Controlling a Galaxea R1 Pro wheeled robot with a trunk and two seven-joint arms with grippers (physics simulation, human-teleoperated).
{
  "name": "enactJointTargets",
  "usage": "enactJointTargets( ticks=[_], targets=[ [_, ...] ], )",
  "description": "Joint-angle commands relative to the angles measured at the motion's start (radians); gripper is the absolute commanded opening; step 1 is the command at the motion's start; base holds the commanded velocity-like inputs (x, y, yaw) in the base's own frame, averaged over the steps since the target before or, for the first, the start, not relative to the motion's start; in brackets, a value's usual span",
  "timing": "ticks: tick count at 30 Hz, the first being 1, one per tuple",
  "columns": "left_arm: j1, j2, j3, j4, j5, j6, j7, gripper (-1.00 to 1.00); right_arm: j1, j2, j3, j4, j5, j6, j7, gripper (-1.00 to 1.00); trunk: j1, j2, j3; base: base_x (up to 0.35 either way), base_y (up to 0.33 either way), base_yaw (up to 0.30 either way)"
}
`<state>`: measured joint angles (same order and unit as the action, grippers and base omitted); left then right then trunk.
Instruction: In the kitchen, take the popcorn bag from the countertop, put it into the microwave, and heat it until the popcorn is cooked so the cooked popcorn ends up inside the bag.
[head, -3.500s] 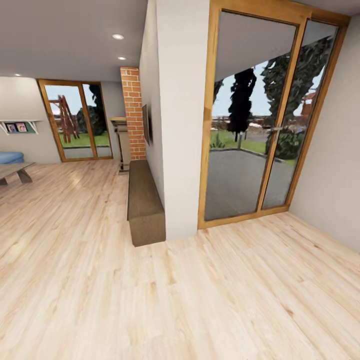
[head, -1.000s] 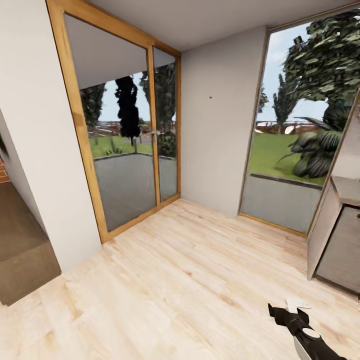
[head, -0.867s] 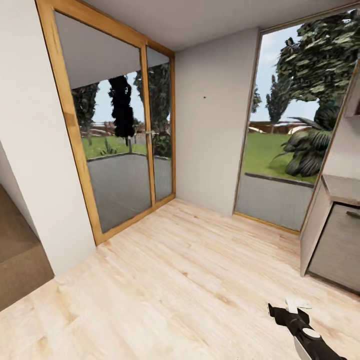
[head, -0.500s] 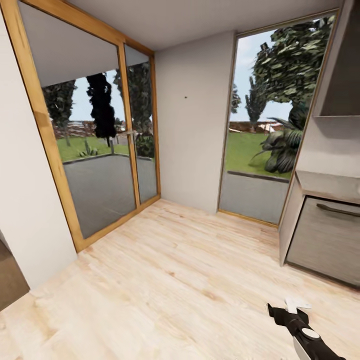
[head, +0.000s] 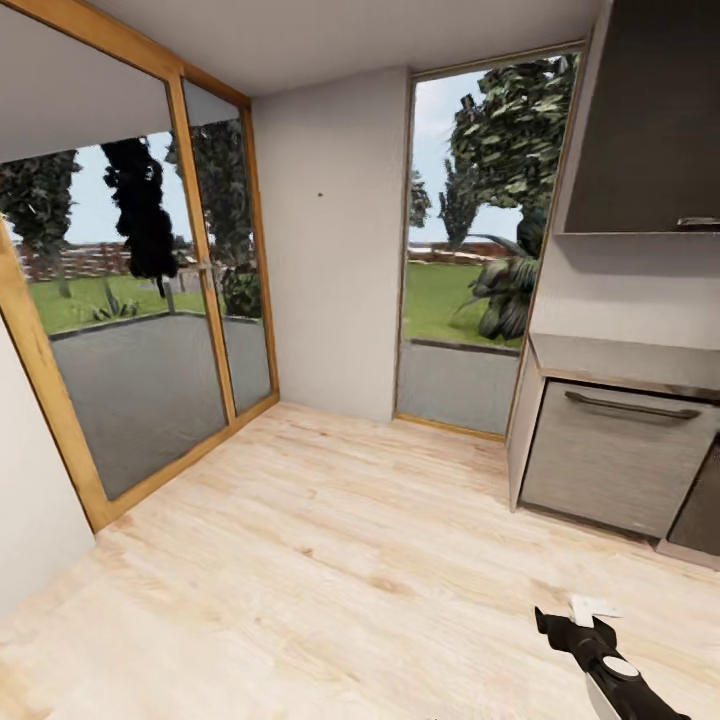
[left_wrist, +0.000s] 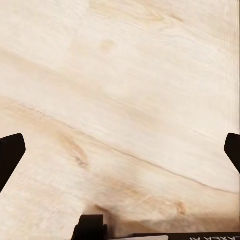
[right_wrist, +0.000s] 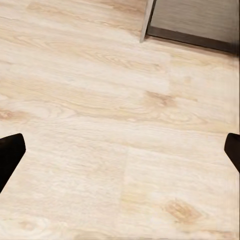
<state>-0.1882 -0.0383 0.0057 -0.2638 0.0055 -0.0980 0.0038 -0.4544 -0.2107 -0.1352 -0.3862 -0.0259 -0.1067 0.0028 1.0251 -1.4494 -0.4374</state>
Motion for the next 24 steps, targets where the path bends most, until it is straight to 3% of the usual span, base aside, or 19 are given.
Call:
enactJointTargets(
  ticks=[1, 24],
  targets=[
    [0.000, 0.000, 0.000, 0.001, 0.001, -0.003, 0.001, 1.00, -0.001, 0.000, -0.001, 0.001, -0.002, -0.004, 0.000, 1.00, 0.000, -0.001, -0.001, 0.000, 0.000, -0.300],
    [0.000, 0.000, 0.002, 0.001, 0.001, -0.003, 0.000, 1.00, 0.000, 0.002, 0.005, 0.001, 0.005, -0.024, 0.000, 1.00, 0.000, -0.001, -0.001, 0.000, 0.000, -0.300]
  ],
)
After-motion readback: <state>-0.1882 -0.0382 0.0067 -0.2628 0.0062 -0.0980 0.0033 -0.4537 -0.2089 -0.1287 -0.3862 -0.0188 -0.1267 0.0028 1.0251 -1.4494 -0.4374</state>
